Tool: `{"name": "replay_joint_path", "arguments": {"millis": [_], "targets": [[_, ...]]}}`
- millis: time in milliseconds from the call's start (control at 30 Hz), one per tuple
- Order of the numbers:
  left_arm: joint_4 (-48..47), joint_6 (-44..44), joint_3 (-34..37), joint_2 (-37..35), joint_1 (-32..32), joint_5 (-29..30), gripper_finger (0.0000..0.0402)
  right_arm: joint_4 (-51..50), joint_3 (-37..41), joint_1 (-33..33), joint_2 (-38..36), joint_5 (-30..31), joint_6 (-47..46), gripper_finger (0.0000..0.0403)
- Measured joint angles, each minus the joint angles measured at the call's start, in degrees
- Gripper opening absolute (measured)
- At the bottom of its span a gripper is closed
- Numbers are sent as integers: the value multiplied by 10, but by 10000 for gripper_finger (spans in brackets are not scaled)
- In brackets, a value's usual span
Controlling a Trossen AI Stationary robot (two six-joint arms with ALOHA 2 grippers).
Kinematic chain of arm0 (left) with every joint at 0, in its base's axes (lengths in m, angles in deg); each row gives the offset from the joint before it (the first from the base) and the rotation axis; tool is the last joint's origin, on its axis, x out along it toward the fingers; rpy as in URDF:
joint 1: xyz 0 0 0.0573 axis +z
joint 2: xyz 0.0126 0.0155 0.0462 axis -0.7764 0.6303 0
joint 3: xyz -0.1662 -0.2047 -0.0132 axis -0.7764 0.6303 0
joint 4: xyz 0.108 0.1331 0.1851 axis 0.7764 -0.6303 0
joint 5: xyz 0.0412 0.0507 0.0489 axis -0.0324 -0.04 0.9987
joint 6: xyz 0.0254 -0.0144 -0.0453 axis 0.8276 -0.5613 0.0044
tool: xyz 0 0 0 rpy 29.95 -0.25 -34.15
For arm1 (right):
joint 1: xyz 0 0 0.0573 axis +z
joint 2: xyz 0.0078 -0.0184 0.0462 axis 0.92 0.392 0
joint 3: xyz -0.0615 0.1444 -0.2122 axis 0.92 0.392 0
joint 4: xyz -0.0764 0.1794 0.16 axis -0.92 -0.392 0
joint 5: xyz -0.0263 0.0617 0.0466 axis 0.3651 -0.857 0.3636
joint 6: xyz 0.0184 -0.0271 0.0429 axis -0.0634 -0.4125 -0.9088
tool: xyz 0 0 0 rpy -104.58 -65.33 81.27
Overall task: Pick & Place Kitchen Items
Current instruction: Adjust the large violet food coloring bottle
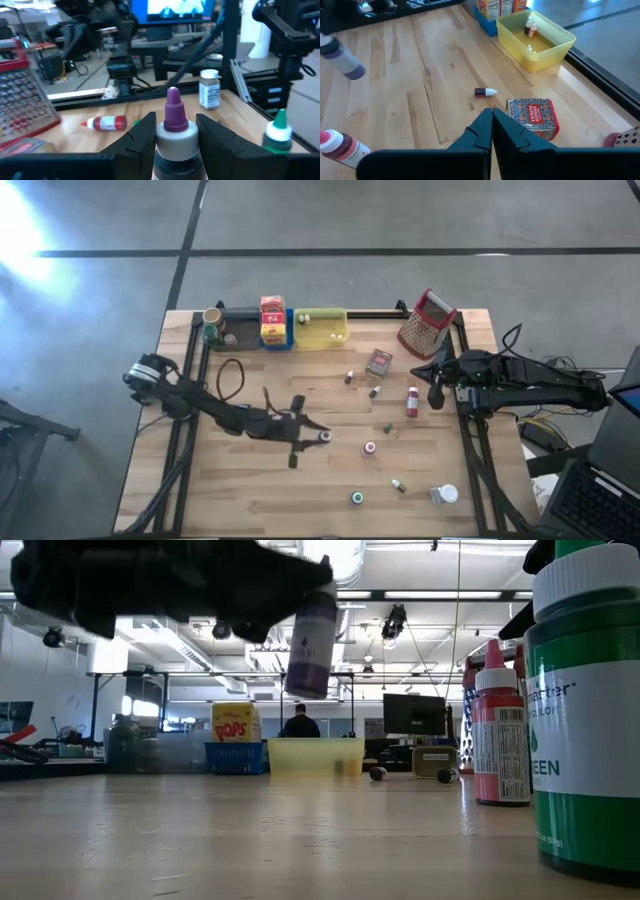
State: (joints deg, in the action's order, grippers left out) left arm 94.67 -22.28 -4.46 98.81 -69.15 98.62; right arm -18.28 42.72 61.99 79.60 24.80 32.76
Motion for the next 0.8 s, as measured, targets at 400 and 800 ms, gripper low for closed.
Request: {"name": "replay_joint_path", "arguments": {"millis": [400, 800], "targets": [[54, -2, 30, 41, 63, -65, 128, 0, 0, 0, -1, 0, 0, 8], [249, -32, 28, 189, 76, -88, 129, 1, 0, 0, 0, 0, 0, 8]]}}
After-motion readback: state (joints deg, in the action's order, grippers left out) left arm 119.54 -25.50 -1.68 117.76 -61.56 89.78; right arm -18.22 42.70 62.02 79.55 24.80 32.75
